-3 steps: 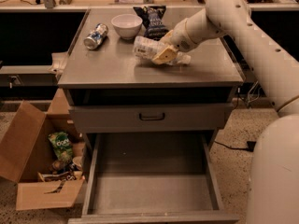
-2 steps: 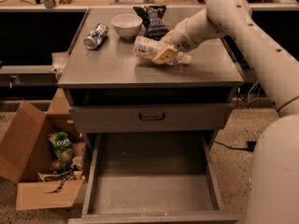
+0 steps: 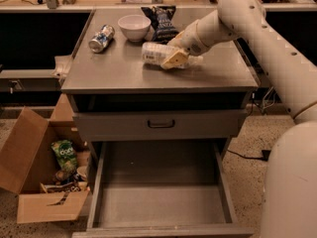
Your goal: Pick blue plastic bottle from middle drawer and place on counter
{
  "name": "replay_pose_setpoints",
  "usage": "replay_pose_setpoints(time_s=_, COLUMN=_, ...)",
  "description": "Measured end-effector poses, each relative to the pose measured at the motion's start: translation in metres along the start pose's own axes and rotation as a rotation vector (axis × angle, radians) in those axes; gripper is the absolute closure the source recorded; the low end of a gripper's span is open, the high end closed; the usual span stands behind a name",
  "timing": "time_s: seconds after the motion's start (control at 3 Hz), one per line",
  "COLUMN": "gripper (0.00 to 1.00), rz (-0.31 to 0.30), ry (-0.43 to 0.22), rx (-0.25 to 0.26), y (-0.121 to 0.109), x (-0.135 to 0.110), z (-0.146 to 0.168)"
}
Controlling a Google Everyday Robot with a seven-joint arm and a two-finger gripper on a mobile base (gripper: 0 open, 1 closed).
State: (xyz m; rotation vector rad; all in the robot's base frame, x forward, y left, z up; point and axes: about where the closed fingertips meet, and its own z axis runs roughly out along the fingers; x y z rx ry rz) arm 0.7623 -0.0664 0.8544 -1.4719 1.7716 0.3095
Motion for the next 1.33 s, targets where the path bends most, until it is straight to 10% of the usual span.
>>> replay_pose_setpoints(time_s=1.33, gripper=0.0, rz=-0.07, ry=-0.075, rx=0.063, y=-0.009, x=-0.025, z=-0.043)
